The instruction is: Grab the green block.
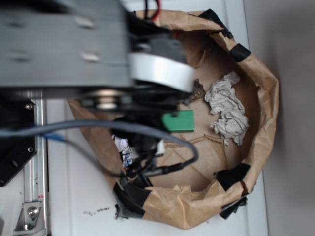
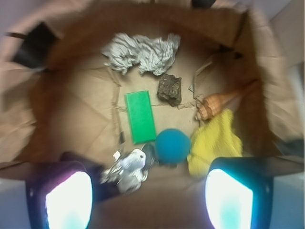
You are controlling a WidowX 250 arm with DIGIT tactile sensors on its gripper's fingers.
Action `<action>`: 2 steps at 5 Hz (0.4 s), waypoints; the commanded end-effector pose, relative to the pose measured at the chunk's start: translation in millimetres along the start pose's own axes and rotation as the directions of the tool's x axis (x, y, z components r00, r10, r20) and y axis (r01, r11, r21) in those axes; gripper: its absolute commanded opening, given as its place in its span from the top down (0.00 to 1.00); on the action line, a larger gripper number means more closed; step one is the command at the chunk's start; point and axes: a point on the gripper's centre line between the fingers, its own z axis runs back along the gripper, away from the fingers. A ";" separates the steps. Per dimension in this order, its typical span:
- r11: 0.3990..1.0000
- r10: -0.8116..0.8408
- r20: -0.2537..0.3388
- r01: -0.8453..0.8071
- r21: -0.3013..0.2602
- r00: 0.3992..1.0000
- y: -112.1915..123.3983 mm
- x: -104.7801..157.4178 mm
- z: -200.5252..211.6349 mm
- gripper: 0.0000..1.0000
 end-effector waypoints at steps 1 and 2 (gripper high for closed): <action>0.996 -0.088 -0.020 0.087 -0.030 0.996 -5.4 32.4 -89.6 0.00; 0.988 -0.148 0.048 0.150 -0.046 0.988 -22.7 33.9 -131.3 0.00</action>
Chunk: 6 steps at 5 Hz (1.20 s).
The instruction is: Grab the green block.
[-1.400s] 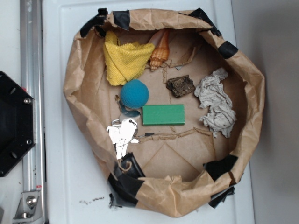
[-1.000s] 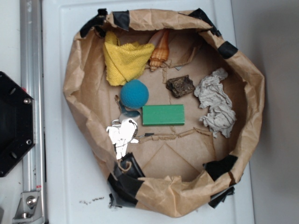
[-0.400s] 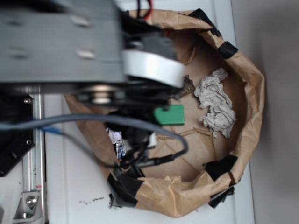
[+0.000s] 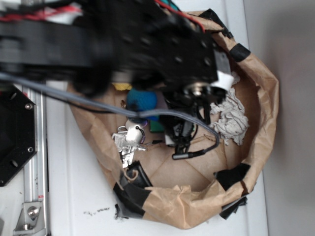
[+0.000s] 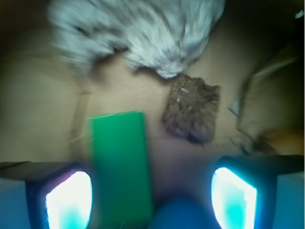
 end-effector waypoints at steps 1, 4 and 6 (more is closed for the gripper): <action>0.997 -0.076 0.065 0.078 -0.028 0.995 -27.0 6.1 -41.0 1.00; 0.999 -0.033 0.149 0.037 -0.019 0.988 6.4 5.6 82.5 1.00; 0.999 -0.044 0.209 0.038 0.033 0.977 2.4 -8.3 140.6 1.00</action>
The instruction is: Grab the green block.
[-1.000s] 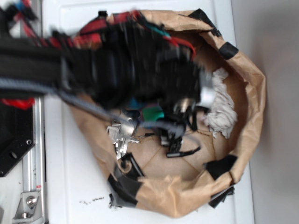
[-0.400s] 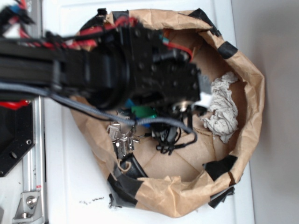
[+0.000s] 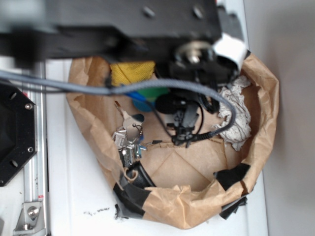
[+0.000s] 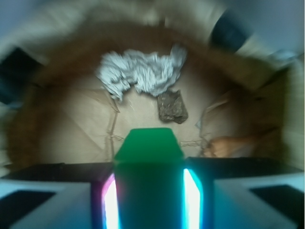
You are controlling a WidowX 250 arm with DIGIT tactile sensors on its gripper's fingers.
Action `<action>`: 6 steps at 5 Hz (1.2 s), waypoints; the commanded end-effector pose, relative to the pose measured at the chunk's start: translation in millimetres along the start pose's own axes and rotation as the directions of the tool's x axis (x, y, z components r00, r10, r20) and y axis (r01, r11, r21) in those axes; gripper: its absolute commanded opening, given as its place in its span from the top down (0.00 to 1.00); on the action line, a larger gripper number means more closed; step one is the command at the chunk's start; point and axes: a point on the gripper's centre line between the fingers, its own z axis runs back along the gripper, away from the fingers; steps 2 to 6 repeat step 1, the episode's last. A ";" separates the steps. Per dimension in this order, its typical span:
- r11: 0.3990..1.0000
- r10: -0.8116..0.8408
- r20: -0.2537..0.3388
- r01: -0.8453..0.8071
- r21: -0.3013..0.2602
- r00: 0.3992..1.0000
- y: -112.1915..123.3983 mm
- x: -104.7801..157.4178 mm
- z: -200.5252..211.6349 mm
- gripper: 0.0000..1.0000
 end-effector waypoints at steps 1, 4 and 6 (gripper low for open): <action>0.997 0.023 0.012 -0.024 0.068 1.000 -6.2 6.2 8.5 1.00; 0.997 0.023 0.012 -0.024 0.068 1.000 -6.2 6.2 8.5 1.00; 0.997 0.023 0.012 -0.024 0.068 1.000 -6.2 6.2 8.5 1.00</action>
